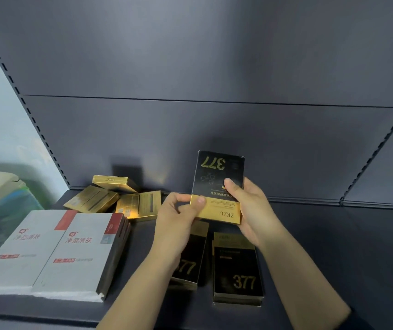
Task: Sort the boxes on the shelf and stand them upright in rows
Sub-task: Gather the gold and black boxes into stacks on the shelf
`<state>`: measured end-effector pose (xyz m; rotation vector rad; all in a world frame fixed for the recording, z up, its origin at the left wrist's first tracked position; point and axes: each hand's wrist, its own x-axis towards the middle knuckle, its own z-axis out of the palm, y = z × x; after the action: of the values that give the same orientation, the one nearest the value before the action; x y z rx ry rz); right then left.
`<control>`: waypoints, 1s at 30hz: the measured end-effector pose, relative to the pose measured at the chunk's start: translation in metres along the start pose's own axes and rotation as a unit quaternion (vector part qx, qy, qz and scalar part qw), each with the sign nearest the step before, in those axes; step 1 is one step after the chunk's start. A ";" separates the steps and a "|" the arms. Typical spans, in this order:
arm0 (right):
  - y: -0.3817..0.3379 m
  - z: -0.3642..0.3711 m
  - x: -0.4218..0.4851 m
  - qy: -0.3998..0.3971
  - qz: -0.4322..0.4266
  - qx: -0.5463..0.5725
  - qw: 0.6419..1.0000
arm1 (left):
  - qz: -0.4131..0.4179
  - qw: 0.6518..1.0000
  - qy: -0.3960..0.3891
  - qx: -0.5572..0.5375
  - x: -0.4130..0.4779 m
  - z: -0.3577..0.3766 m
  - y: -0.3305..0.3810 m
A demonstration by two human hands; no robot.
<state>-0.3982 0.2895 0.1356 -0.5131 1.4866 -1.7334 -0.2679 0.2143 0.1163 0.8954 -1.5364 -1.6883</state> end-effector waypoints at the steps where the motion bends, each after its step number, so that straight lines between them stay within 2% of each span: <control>1: 0.000 -0.001 -0.002 0.008 -0.004 -0.009 1.000 | 0.003 1.000 -0.003 0.009 -0.002 0.000 0.000; 8: 0.003 -0.011 -0.008 -0.031 -0.040 -0.039 0.998 | 0.010 0.999 -0.027 0.024 -0.007 -0.004 -0.005; 10: -0.002 -0.019 -0.008 -0.068 -0.071 -0.102 0.990 | 0.022 0.999 -0.022 0.016 -0.008 -0.010 -0.002; 12: -0.013 -0.027 -0.011 -0.154 -0.082 -0.212 0.962 | 0.032 0.999 -0.019 -0.009 -0.004 -0.019 0.002; 14: -0.027 -0.030 -0.017 -0.210 -0.060 -0.327 0.920 | 0.024 0.996 -0.082 0.023 -0.001 -0.028 0.010; 16: -0.037 -0.029 -0.021 -0.187 -0.069 -0.388 0.900 | 0.011 0.978 -0.182 0.104 -0.004 -0.029 0.014; 18: -0.039 -0.024 -0.020 -0.109 -0.122 -0.349 0.923 | 0.017 0.970 -0.204 0.129 -0.010 -0.025 0.014; 20: -0.033 -0.024 -0.015 0.027 -0.157 -0.223 0.962 | 0.001 0.986 -0.148 0.072 -0.014 -0.023 0.007; 21: -0.029 -0.025 -0.013 0.070 -0.141 -0.146 0.977 | -0.018 0.993 -0.110 0.024 -0.015 -0.022 0.003; 22: -0.023 -0.025 -0.012 0.072 -0.103 -0.084 0.988 | -0.042 0.996 -0.076 -0.028 -0.017 -0.021 0.000; 25: -0.002 -0.024 -0.016 -0.040 0.001 0.006 0.999 | -0.088 0.988 -0.042 -0.116 -0.025 -0.015 -0.009; 27: 0.008 -0.024 -0.017 -0.055 -0.004 0.003 0.998 | -0.083 0.991 -0.063 -0.085 -0.031 -0.012 -0.011; 30: 0.009 -0.033 -0.014 -0.051 -0.006 -0.034 0.998 | -0.039 0.997 -0.068 0.020 -0.030 -0.016 -0.009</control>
<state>-0.4114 0.3216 0.1221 -0.6375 1.4752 -1.6449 -0.2383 0.2320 0.1076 0.8851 -1.6494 -1.8125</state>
